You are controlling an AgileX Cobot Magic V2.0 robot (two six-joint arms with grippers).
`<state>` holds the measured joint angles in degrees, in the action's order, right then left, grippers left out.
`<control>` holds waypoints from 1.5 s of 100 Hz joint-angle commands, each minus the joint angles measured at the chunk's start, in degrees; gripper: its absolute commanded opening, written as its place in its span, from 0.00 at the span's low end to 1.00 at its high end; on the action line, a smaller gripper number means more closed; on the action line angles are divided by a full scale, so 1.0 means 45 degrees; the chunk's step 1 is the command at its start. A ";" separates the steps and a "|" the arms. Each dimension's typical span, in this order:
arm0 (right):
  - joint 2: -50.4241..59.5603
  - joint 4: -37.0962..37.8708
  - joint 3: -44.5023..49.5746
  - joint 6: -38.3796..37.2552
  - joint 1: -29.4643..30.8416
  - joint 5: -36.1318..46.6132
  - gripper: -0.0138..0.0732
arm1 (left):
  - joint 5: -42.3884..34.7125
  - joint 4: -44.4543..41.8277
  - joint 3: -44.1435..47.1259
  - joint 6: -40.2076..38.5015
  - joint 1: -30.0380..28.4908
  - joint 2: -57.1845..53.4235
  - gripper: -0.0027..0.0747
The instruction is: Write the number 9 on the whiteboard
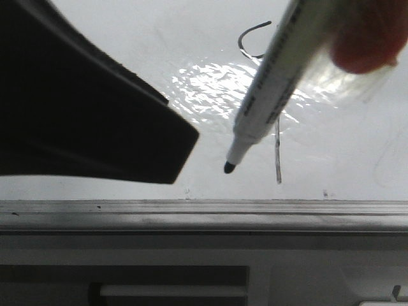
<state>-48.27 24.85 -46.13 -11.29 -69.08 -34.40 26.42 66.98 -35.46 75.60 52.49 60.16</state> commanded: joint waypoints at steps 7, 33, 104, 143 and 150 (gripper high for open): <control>0.0020 0.0193 -0.0471 0.0195 -0.0030 0.1280 0.08 | 0.0038 0.0408 -0.0908 0.0695 0.0036 0.0095 0.53; -0.0569 0.0071 -0.0471 0.0195 -0.0030 0.2199 0.08 | 0.0279 0.0408 -0.1124 0.0713 0.0036 0.0105 0.50; -0.1505 0.0027 -0.0471 0.0172 -0.0030 0.2818 0.08 | 0.0249 0.0408 -0.1124 0.0713 0.0036 0.0689 0.01; -0.0879 0.1548 -0.1239 0.0051 0.0294 0.1560 0.85 | 0.0238 0.0411 -0.0526 0.0690 0.0036 0.0689 0.01; -0.0462 0.1969 -0.1715 0.0018 0.0477 0.1162 0.82 | 0.0168 0.0446 -0.0295 0.0594 0.0036 0.0689 0.01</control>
<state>-53.24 29.35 -49.75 -11.01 -68.09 -30.18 28.19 66.03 -36.18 79.38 52.63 63.89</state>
